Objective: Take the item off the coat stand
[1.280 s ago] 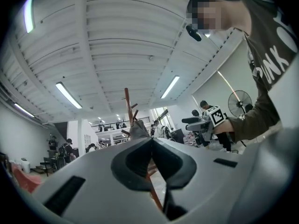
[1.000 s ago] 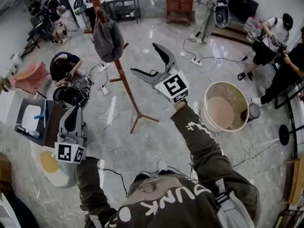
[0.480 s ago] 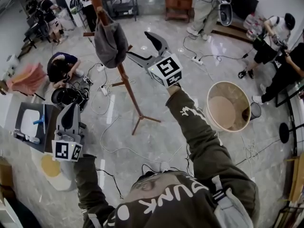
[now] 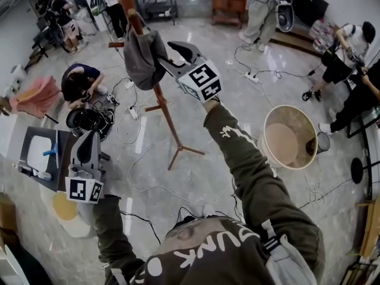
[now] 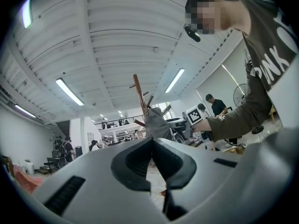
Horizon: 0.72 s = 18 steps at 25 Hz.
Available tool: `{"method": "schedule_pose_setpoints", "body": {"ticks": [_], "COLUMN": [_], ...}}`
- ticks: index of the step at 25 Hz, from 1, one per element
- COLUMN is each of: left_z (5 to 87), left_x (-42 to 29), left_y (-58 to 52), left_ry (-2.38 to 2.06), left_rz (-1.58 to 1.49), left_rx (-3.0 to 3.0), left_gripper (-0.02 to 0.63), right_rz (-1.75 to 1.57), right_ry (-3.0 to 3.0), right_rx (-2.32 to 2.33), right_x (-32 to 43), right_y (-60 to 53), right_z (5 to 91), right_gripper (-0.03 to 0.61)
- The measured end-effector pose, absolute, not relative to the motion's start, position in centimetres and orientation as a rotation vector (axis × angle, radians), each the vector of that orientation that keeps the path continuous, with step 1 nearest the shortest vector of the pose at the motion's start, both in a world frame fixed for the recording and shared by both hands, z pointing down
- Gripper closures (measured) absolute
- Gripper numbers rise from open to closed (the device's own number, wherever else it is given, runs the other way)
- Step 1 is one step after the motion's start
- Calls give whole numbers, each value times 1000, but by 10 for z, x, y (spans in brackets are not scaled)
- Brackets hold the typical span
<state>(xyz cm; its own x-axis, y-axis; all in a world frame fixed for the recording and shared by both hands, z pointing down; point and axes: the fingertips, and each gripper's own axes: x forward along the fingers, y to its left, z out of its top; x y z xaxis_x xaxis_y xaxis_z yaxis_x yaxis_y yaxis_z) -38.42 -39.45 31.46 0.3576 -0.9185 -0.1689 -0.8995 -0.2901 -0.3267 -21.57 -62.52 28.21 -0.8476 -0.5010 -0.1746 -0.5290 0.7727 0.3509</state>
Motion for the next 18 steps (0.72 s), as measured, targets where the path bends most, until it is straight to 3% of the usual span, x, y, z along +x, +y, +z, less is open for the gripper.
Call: {"method": "schedule_pose_setpoints", "body": {"ticks": [7, 18], "left_z": [312, 315], "left_x": [-391, -399], "left_y": [-399, -402], "left_ry": [1601, 1593], "left_rz": [-76, -69], "left_rx": [-2256, -2258], "left_gripper": [609, 609], "right_rz": [633, 664], "right_ry": [2886, 2798], "right_rx": [-924, -930], "right_x": [-218, -215], "right_y": [-634, -626], "right_z": [283, 242], "right_gripper": [528, 552]}}
